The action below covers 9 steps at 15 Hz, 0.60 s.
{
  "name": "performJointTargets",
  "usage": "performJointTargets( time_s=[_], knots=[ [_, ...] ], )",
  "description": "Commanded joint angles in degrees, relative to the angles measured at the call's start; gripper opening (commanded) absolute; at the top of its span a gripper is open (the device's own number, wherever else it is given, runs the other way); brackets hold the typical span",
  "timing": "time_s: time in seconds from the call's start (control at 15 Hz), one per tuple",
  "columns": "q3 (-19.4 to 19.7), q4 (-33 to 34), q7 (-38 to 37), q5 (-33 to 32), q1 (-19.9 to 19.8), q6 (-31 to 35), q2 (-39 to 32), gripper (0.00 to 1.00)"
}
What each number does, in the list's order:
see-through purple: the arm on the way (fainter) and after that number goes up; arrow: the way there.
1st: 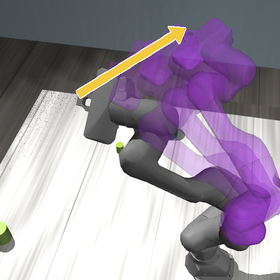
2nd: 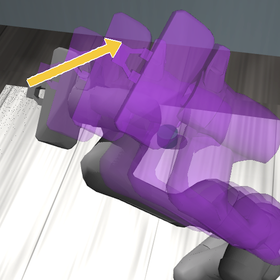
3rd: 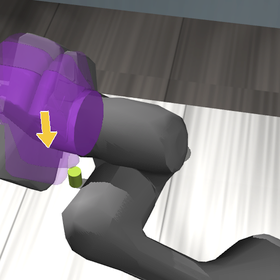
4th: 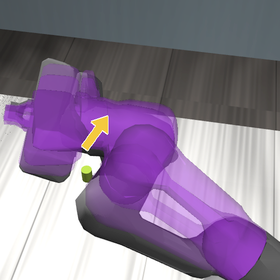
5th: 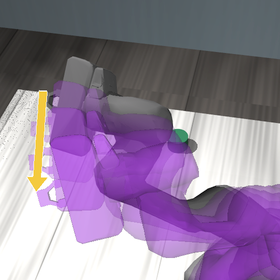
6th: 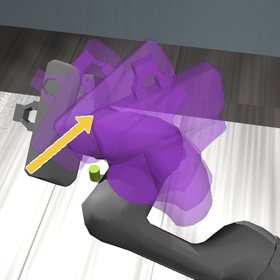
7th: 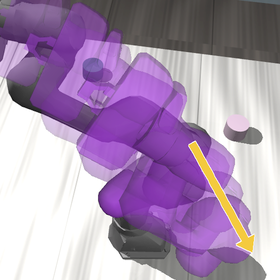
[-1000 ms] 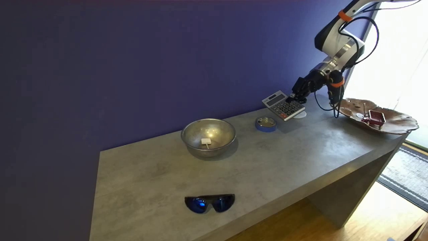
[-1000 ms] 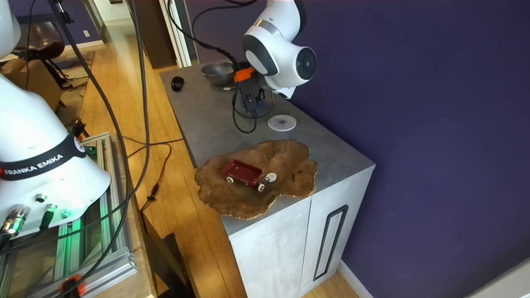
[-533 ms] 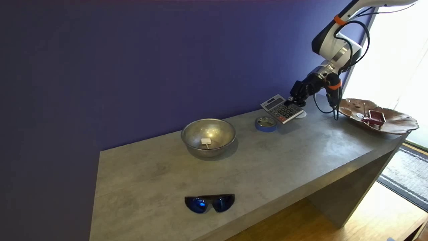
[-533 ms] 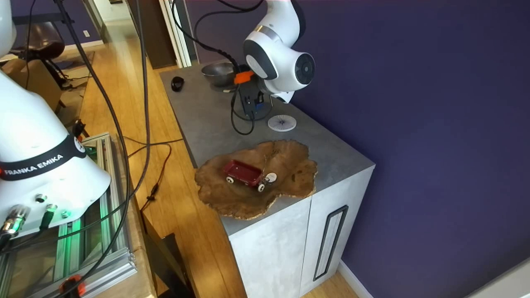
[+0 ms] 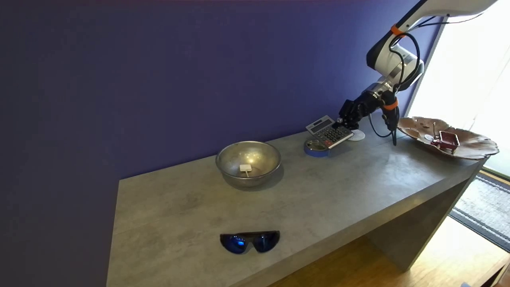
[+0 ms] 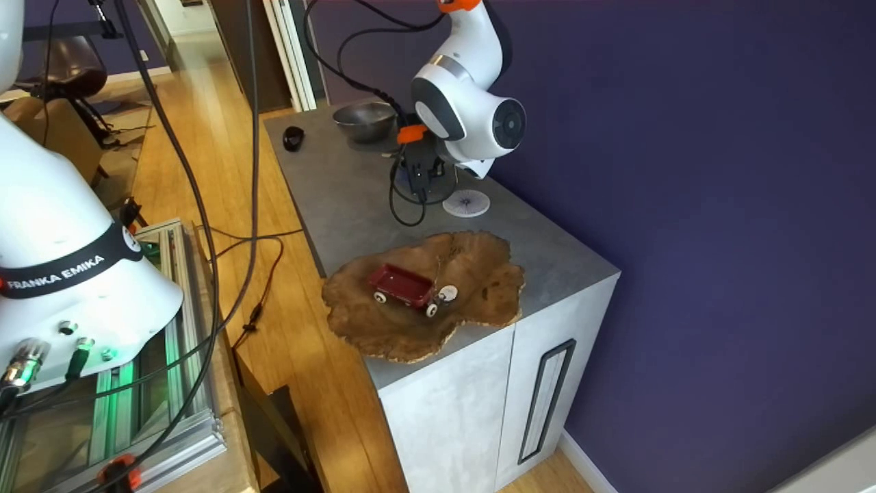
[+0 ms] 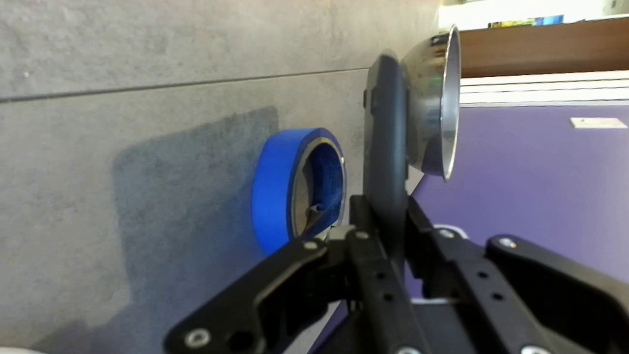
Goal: Put the calculator on the blue tape
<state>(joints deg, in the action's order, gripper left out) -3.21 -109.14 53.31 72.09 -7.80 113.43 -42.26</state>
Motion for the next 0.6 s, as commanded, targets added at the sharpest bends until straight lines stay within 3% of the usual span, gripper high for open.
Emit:
performJointTargets(
  time_s=[0.0, 0.53],
  knots=[
    [1.03, 2.66, -4.4, 0.9, 2.54, 1.09, -2.09, 0.05],
    [0.33, 4.75, -5.2, 1.05, 3.64, 0.77, -3.81, 0.05]
  ],
)
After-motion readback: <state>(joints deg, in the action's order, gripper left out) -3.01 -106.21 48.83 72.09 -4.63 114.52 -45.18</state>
